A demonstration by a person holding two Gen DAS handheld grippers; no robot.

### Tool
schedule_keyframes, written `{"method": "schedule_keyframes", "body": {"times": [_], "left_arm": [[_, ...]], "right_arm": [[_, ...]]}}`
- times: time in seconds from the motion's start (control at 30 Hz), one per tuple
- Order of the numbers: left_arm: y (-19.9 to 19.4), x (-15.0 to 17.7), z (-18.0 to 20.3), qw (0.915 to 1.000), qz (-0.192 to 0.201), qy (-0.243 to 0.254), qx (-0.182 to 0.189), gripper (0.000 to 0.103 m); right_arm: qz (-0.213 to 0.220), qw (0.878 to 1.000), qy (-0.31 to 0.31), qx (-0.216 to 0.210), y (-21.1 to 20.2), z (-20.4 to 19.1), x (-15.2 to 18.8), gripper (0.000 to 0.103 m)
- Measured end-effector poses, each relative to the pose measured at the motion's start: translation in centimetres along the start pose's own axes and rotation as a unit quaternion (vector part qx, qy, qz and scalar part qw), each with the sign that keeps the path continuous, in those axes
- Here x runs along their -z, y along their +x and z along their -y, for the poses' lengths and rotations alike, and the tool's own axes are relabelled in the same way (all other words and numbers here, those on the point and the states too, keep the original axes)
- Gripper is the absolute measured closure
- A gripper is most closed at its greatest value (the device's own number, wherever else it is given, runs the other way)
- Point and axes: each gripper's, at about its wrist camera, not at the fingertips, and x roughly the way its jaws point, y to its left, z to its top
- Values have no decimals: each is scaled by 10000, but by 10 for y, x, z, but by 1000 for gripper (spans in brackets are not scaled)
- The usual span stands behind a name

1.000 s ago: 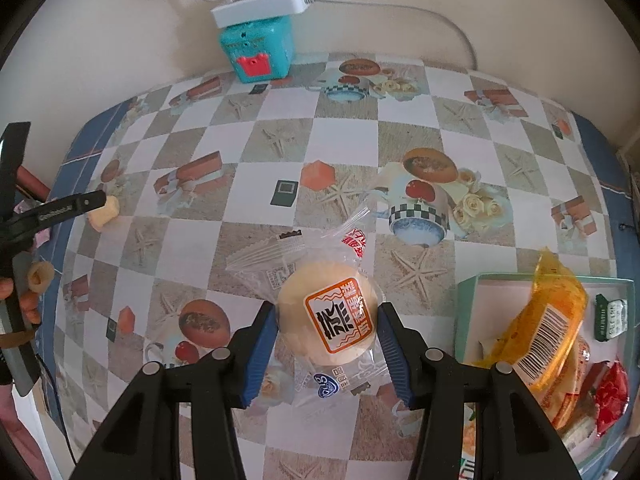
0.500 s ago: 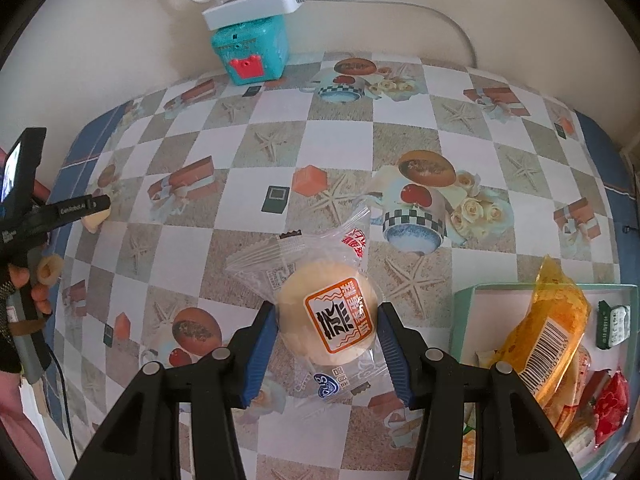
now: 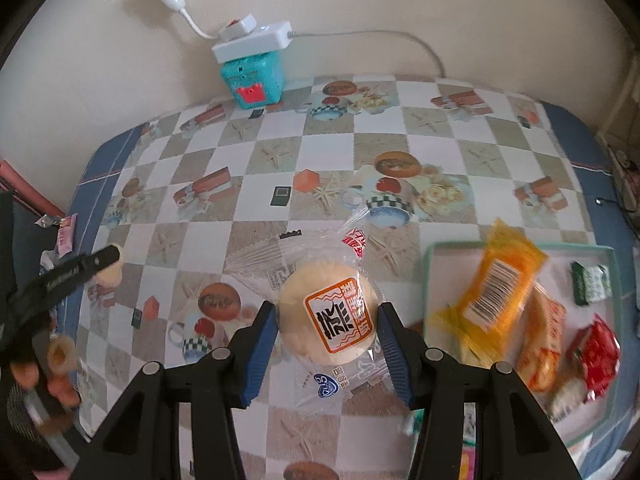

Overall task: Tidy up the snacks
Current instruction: 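Carry the bun and yellow cup over the tray and open both grippers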

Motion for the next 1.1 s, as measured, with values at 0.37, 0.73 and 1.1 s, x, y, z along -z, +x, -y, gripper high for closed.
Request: {"method": "schedule_keyframes", "body": {"times": [0.37,0.73,1.1], "left_arm": [[-55,64,47,9985,326,-180,400,63],[-79,89,111,9953,690,259,627,63],[-75,105,151,9928,765,742,552,63]], "right_arm": [[567,9974,393,220,-48,23,51,49],[997,9875,1173,324,-63,68,73,49],[1458,9687,1920,589,-85,131,81,49]]}}
